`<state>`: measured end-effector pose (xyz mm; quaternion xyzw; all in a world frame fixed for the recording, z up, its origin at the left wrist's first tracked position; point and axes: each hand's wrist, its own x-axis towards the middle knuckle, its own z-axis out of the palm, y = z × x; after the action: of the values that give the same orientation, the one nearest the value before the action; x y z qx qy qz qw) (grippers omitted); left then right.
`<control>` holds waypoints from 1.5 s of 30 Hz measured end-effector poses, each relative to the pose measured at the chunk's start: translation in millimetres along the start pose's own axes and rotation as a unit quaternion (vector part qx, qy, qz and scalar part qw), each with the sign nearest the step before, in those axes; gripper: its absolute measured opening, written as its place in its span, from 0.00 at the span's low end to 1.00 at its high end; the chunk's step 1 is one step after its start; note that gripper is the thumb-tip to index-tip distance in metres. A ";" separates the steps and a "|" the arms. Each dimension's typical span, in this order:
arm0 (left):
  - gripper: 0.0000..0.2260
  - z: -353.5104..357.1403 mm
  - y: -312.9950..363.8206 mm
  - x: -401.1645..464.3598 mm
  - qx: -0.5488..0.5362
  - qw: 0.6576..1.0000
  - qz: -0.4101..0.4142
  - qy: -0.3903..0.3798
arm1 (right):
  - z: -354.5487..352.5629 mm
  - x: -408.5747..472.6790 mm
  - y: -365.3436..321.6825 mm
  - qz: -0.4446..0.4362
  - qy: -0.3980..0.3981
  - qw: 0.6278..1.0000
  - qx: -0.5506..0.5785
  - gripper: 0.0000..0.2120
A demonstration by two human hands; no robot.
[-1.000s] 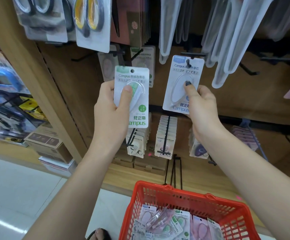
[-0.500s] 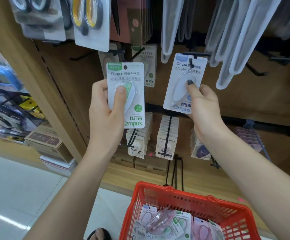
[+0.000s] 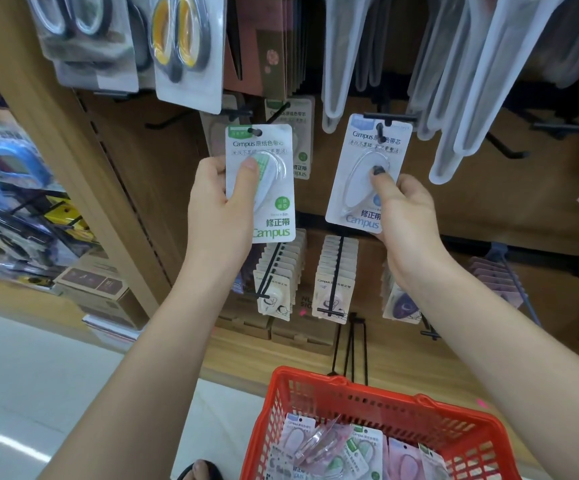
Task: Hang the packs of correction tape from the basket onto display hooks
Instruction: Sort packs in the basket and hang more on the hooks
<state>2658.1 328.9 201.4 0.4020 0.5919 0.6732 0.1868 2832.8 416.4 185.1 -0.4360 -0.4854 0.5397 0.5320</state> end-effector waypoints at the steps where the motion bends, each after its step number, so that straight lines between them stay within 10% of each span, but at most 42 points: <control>1: 0.06 3.1 -0.5 4.4 0.003 1.000 -0.007 -0.002 | -0.1 0.6 0.9 -0.001 0.001 1.000 -0.001 0.06; 21: 0.28 63.9 -55.0 120.3 0.232 0.965 -0.067 -0.098 | 5.0 90.8 -0.2 0.069 0.064 0.989 -0.111 0.33; 25: 0.27 57.2 -50.4 71.9 0.225 0.969 -0.083 -0.052 | -16.9 47.9 9.0 0.070 0.052 0.986 -0.142 0.33; 31: 0.05 57.0 -90.2 -67.3 0.169 0.986 -0.001 -0.013 | -64.8 -59.6 72.8 -0.063 0.088 0.981 -0.162 0.05; 36: 0.07 48.7 -147.2 -183.0 0.198 0.976 -0.057 -0.063 | -114.9 -134.1 142.7 -0.076 0.108 0.971 -0.198 0.14; 41: 0.04 35.1 -202.3 -238.1 0.295 0.926 -0.187 -0.143 | -157.0 -173.1 193.3 0.010 0.077 0.969 -0.233 0.11; 45: 0.22 10.6 -261.2 -272.5 0.481 0.765 -0.270 -0.332 | -187.0 -189.3 283.1 0.241 -0.080 0.884 -0.392 0.10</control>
<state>2773.0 197.6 -133.5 0.4615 0.8232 0.0460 0.3274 2984.8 249.4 -131.0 -0.6682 -0.5781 0.4498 0.1305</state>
